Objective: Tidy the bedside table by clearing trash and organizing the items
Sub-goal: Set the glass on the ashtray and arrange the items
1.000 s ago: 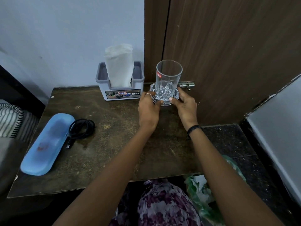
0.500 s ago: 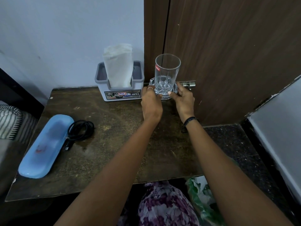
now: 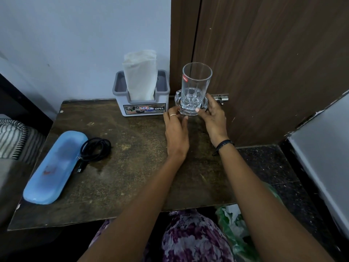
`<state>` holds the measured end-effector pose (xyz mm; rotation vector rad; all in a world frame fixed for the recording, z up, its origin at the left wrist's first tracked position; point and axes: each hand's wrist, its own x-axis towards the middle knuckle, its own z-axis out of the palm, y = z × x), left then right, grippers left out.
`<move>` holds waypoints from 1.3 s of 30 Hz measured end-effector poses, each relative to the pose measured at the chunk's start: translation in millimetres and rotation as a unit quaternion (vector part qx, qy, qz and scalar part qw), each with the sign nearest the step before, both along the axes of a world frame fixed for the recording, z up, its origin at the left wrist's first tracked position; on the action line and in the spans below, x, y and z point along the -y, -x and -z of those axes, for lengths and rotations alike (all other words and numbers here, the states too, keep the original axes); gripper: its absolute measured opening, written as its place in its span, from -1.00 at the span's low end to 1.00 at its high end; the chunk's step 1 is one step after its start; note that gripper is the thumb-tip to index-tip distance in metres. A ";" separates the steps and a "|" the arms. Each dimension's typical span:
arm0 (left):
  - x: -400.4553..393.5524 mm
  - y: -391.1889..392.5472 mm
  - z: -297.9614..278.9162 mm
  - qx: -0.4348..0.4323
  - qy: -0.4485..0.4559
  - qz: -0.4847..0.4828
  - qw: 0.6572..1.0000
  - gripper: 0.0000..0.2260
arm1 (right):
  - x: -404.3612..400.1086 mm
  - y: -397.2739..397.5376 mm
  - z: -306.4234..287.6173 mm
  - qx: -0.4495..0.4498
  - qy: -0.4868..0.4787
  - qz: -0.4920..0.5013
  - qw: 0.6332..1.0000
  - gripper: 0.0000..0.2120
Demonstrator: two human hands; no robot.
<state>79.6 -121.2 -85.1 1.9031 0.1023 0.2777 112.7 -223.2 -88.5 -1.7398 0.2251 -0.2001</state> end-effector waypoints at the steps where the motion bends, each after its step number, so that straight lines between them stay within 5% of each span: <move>1: -2.3 5.6 0.3 0.002 0.003 -0.002 1.000 -0.74 | -1.9 4.0 -0.6 -0.003 -0.016 0.002 1.000 -0.38; 6: -24.2 30.7 5.3 0.033 0.052 -0.070 0.996 -0.81 | -30.6 35.6 2.3 0.026 -0.059 0.118 0.991 -0.52; 10: -45.4 31.8 6.4 0.030 0.077 -0.150 0.985 -0.71 | -74.3 58.1 10.3 0.026 -0.025 0.048 0.998 -0.69; 15: -77.9 7.8 1.0 0.020 0.101 -0.217 0.971 -0.40 | -102.4 38.5 6.3 -0.021 0.063 -0.020 0.998 -0.38; 20: -95.6 -15.3 4.7 -0.002 0.096 -0.175 0.980 -0.27 | -103.4 16.9 3.2 -0.037 0.080 -0.025 0.996 -0.38; 24: -95.8 -16.3 4.9 0.003 0.088 -0.149 0.985 -0.30 | -103.8 16.3 2.5 -0.023 0.095 -0.026 0.995 -0.52; 39: -95.4 -10.5 2.3 -0.005 0.044 -0.128 0.991 -0.34 | -102.7 18.9 7.1 -0.023 0.089 -0.005 0.996 -0.47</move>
